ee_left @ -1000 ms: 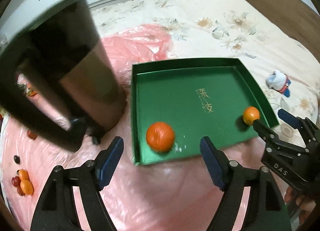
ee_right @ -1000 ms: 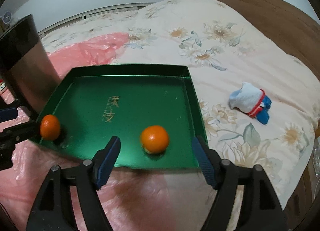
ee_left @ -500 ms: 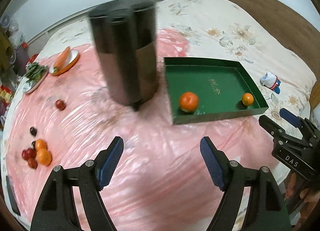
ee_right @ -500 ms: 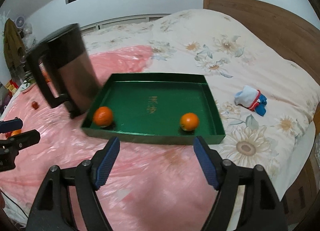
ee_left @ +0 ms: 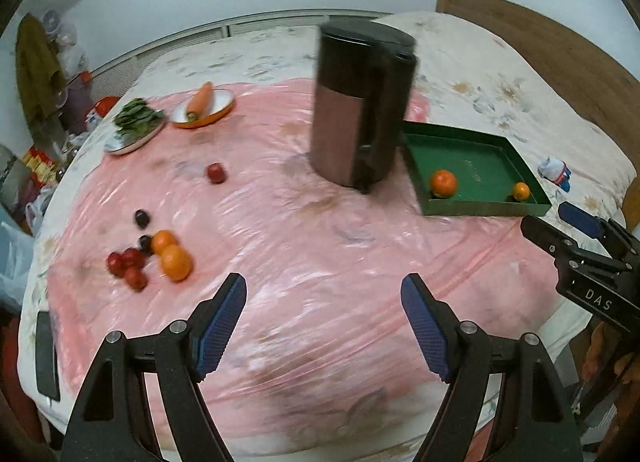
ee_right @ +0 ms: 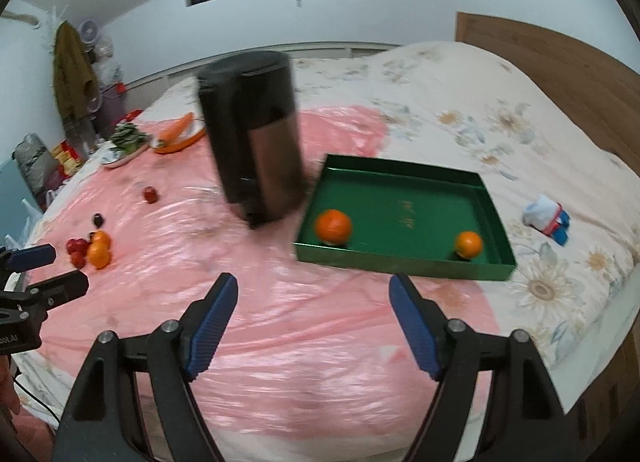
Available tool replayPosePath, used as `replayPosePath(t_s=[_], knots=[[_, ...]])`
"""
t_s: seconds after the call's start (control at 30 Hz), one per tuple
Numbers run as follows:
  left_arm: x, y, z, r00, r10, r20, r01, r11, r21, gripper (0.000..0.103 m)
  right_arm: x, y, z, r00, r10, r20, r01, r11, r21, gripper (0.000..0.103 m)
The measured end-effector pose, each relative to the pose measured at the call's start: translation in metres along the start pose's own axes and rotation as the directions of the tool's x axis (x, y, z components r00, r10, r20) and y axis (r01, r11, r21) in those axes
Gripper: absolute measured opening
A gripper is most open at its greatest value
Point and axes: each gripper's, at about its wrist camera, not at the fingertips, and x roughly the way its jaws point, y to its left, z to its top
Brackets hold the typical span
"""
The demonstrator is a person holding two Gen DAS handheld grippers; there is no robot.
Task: Organize fruits
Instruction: 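Withdraw the right tool from the tray back toward the fruit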
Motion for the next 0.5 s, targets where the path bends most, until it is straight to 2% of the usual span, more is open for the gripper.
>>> replayPosePath(t_s=[0.5], knots=[[-0.046, 0.107, -0.040, 0.995, 0.094, 0.035, -0.088, 0.986, -0.143, 0.075, -0.019, 0.113, 0.008, 0.990, 0.139, 0.029, -0.134, 0.984, -0.118, 0.103]])
